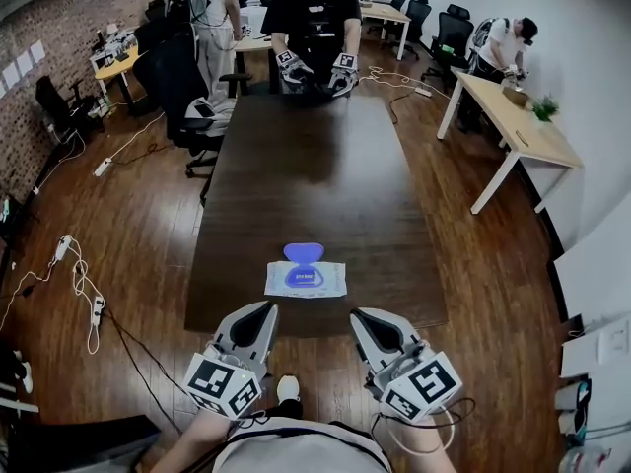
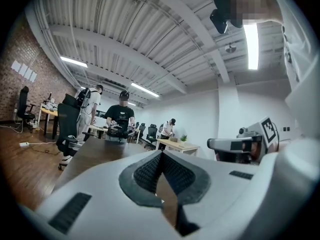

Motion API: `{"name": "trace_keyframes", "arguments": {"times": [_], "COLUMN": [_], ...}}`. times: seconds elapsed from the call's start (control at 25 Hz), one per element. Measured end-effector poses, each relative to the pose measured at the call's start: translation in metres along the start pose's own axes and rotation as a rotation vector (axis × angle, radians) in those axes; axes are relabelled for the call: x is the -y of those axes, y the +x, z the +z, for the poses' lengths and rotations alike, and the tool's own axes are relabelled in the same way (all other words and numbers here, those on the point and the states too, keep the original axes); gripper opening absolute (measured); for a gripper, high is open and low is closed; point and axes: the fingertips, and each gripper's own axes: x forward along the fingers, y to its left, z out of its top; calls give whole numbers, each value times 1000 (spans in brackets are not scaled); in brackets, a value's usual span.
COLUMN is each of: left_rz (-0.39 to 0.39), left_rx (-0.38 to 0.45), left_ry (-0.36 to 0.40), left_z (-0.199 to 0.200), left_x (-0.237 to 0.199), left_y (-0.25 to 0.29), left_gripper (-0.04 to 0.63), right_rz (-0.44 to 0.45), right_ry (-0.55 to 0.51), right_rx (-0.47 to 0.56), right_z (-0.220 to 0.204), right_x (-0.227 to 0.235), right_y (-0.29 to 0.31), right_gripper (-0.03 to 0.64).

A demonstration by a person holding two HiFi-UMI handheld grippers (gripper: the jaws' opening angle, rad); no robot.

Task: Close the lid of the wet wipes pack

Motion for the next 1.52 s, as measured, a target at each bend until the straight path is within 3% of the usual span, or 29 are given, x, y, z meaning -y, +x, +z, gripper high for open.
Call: {"name": "trace_keyframes", "arguments": {"times": [0.72,1.16,1.52], "left_rz": [-99,-78,-43], "left_rx": [-7,-36,-64], "left_ry": [-31,-51,-80], "left_z": [3,1,-18], "left_x": [-76,-98,-93], "left_y": [46,64,87], "left_gripper": [2,2,2], "right_rz": [-69,-34,56], "right_ry": [-15,13,25], "right_rx": [-44,-88,-129], "right_z": [-2,-16,-26], "right_x": [20,32,59], "right_y": [84,112,129], "right_gripper": [3,3,3]}}
